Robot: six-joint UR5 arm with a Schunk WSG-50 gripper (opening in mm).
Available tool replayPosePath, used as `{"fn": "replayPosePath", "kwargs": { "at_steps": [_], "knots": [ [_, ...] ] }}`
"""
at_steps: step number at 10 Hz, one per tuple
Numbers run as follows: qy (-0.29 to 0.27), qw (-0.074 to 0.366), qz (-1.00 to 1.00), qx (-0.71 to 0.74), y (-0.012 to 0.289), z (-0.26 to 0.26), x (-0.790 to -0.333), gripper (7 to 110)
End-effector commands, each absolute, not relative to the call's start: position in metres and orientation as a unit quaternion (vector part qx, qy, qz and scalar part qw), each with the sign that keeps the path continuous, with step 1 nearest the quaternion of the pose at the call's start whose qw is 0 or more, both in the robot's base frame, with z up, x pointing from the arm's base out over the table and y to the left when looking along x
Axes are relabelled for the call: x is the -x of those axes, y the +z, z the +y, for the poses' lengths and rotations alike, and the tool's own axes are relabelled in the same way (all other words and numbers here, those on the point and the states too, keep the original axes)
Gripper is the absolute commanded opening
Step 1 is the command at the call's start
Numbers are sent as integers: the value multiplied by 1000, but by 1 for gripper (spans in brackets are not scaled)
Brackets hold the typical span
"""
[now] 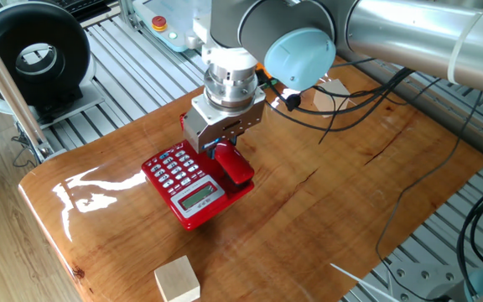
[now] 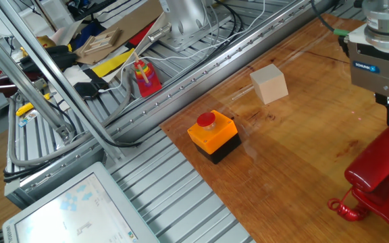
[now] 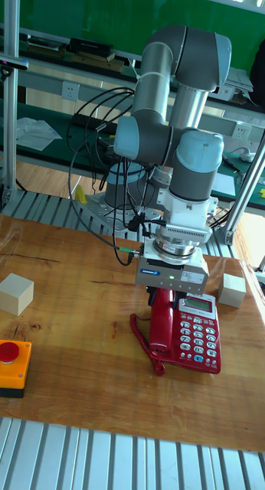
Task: Place the handset of the telephone on the corresponding phone cradle
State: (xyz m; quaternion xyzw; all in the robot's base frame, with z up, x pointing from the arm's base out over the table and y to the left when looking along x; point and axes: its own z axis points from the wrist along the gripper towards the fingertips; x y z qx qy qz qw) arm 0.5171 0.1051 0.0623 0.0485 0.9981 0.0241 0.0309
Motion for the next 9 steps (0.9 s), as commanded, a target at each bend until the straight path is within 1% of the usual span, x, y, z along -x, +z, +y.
{"fn": "replayPosePath", "kwargs": {
  "at_steps": [1,4,9],
  "knots": [
    [25,30,997,-61,61,108,-518,7],
    [29,28,997,-68,71,125,-514,7],
    [29,28,997,-68,70,125,-516,7]
  ]
}}
